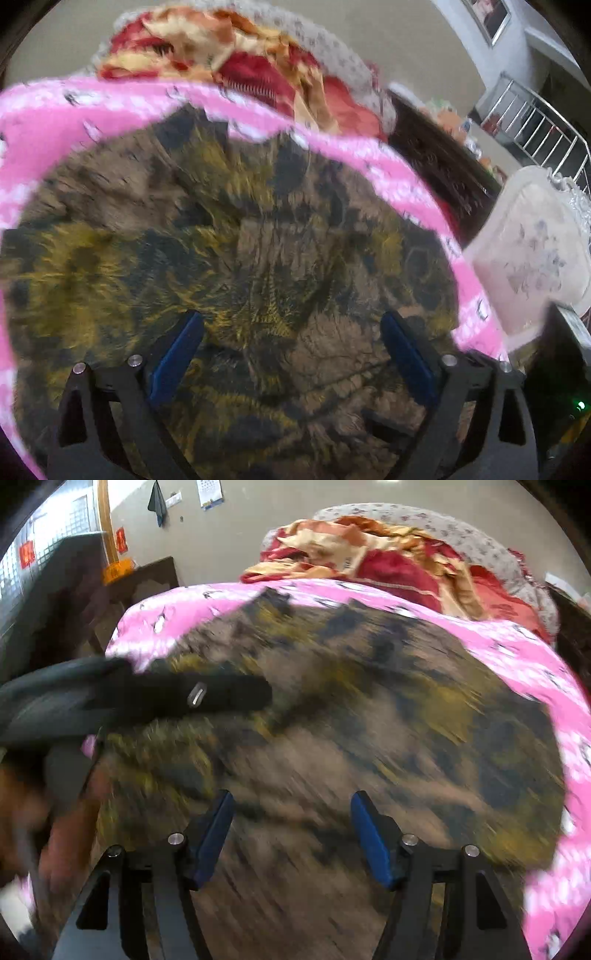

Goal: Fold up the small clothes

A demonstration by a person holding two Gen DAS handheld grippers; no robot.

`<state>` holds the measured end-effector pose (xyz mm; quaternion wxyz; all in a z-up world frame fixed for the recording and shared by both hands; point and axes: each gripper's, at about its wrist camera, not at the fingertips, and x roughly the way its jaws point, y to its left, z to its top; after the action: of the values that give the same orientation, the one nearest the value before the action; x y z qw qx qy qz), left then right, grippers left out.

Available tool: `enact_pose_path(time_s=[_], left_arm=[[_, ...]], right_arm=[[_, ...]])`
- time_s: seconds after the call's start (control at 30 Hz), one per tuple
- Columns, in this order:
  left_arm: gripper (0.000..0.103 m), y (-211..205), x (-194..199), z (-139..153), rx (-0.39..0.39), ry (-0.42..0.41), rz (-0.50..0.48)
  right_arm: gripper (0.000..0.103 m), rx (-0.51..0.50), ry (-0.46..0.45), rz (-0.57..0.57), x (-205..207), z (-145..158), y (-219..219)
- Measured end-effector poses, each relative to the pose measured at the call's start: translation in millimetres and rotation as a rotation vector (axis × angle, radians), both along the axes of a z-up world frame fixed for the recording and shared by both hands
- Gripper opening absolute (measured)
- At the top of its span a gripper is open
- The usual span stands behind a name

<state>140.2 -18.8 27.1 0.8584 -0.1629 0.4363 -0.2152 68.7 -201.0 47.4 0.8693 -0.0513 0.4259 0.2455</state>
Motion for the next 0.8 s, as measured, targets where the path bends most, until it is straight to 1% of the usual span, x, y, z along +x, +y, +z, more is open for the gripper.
enact_pose_path(time_s=[0.03, 0.07, 0.1, 0.13, 0.17, 0.2, 0.23, 0.3, 0.37, 0.4, 0.47, 0.5, 0.53, 0.6, 0.67, 0.73, 0.8], left_arm=[[0.096, -1, 5, -8, -0.022, 0.029, -0.01], [0.096, -2, 6, -12, -0.039, 0.033, -0.016], [0.096, -3, 4, -12, -0.051, 0.017, -0.019], [0.096, -3, 2, -12, -0.107, 0.021, -0.043], [0.096, -1, 3, -13, -0.165, 0.034, -0.054], [0.096, 1, 4, -14, -0.221, 0.054, -0.062], [0.096, 4, 6, -14, -0.256, 0.067, -0.071], [0.092, 9, 11, -13, -0.339, 0.08, -0.081], [0.083, 15, 16, -14, -0.39, 0.086, -0.071], [0.082, 16, 20, -17, -0.401, 0.098, -0.062], [0.073, 15, 26, -21, -0.396, 0.116, -0.054], [0.071, 13, 29, -24, -0.398, 0.121, -0.055], [0.067, 13, 32, -25, -0.394, 0.122, -0.054], [0.058, 13, 32, -29, -0.367, 0.12, -0.049], [0.039, 14, 31, -31, -0.362, 0.116, -0.039], [0.036, 23, 26, -33, -0.385, 0.123, -0.03], [0.029, 24, 23, -33, -0.377, 0.123, -0.024]], right_arm=[[0.071, 0.0, 0.016, -0.001, -5, -6, -9], [0.071, -0.015, 0.035, 0.0, -13, -15, -17], [0.071, -0.009, 0.039, 0.007, -18, -23, -22], [0.071, 0.025, 0.016, 0.008, -20, -20, -27], [0.072, 0.037, 0.009, 0.0, -20, -17, -29], [0.072, 0.037, 0.015, -0.016, -17, -19, -29], [0.072, 0.03, 0.03, -0.024, -13, -23, -27], [0.072, 0.018, 0.021, -0.026, -8, -20, -22], [0.072, 0.018, 0.019, -0.026, -5, -20, -23], [0.072, 0.024, 0.022, -0.026, -6, -20, -24], [0.072, 0.03, 0.023, -0.026, -10, -19, -27], [0.072, 0.029, 0.022, -0.026, -9, -19, -28], [0.072, 0.027, 0.02, -0.025, -13, -16, -28], [0.072, 0.028, 0.022, -0.025, -15, -17, -29], [0.072, 0.03, 0.023, -0.025, -11, -17, -29], [0.072, 0.031, 0.023, -0.025, -12, -17, -27], [0.072, 0.03, 0.025, -0.025, -12, -17, -27]])
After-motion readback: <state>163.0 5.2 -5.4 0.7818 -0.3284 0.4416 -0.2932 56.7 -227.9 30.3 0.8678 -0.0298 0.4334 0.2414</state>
